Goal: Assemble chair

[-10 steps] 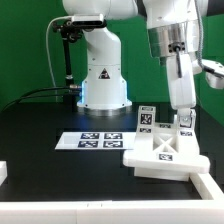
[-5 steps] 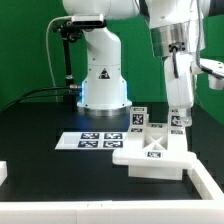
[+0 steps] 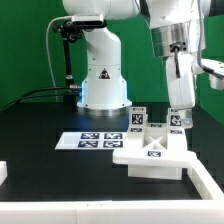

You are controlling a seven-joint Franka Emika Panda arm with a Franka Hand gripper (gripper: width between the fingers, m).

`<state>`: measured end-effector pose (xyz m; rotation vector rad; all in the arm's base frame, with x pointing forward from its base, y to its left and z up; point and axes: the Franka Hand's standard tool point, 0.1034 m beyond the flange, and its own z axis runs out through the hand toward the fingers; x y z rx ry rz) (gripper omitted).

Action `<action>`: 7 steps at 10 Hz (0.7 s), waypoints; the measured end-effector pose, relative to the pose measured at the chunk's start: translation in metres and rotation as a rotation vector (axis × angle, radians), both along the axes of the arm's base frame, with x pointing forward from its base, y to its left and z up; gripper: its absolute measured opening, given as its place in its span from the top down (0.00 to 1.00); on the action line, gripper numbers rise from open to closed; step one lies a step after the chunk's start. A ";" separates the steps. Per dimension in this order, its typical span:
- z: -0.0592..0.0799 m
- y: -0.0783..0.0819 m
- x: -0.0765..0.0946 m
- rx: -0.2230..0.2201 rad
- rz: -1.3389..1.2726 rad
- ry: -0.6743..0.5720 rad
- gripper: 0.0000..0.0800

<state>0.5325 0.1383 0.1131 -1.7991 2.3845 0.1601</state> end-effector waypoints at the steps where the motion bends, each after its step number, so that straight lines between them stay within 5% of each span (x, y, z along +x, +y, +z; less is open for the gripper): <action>1: 0.018 0.027 -0.009 0.022 0.051 -0.003 0.19; 2: 0.053 0.036 -0.008 0.049 0.126 -0.031 0.19; 3: 0.065 0.017 -0.002 0.053 0.114 -0.058 0.19; 4: 0.064 0.008 -0.002 0.049 0.098 -0.055 0.19; 7: 0.061 0.013 -0.005 0.048 0.111 -0.051 0.19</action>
Offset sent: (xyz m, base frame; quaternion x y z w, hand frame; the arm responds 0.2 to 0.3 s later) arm 0.0034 -0.0511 0.0240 0.0208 -0.0044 0.0324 0.9992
